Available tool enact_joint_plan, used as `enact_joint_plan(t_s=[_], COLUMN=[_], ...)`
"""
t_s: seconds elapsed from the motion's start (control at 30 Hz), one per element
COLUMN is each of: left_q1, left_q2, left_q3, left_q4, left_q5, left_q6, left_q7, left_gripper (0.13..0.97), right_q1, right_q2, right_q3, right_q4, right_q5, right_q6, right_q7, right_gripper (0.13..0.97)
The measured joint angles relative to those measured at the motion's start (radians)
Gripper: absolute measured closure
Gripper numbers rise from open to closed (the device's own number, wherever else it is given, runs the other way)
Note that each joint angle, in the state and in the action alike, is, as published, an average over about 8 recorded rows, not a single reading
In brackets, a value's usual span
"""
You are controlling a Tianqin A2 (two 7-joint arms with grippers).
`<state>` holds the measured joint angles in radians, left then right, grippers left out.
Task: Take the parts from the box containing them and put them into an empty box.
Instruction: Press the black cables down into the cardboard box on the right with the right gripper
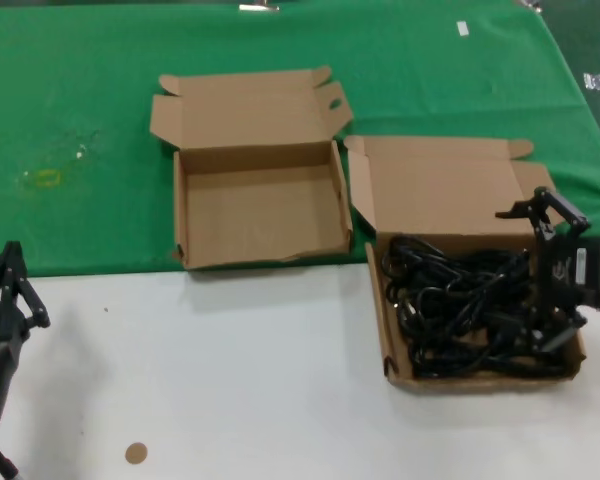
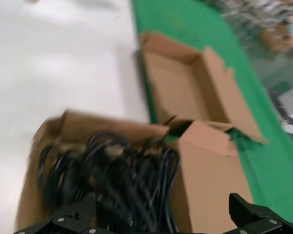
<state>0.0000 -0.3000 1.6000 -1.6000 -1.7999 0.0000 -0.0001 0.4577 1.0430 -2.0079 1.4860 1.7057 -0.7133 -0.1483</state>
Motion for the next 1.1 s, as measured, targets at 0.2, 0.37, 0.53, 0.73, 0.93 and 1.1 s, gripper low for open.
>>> enact_joint_plan(t_s=[0.2,0.37,0.53,0.73,0.93,1.1], left_q1=[0.0,0.0,0.0,0.0,0.0,0.0], left_q2=[0.0,0.0,0.0,0.0,0.0,0.0], left_q3=[0.0,0.0,0.0,0.0,0.0,0.0], left_q4=[0.0,0.0,0.0,0.0,0.0,0.0], left_q5=[0.0,0.0,0.0,0.0,0.0,0.0], left_q6=[0.0,0.0,0.0,0.0,0.0,0.0], left_q7=[0.0,0.0,0.0,0.0,-0.001,-0.001], left_gripper=[0.945,0.945,0.945,0.945,0.945,0.945], right_q1=[0.08,0.125,0.158,0.182,0.194,0.203], right_q2=[-0.008,-0.03,-0.057,-0.088,-0.123,-0.147], right_q3=[-0.013,-0.022,-0.029,-0.028,-0.02,-0.016], right_q4=[-0.029,-0.05,-0.082,-0.117,-0.148,-0.176], right_q5=[-0.097,-0.15,-0.179,-0.186,-0.192,-0.203], right_q6=[-0.132,-0.209,-0.272,-0.324,-0.337,-0.339], right_q7=[-0.051,-0.084,-0.133,-0.183,-0.214,-0.233], right_gripper=[0.129,0.129,0.131,0.135,0.16,0.202])
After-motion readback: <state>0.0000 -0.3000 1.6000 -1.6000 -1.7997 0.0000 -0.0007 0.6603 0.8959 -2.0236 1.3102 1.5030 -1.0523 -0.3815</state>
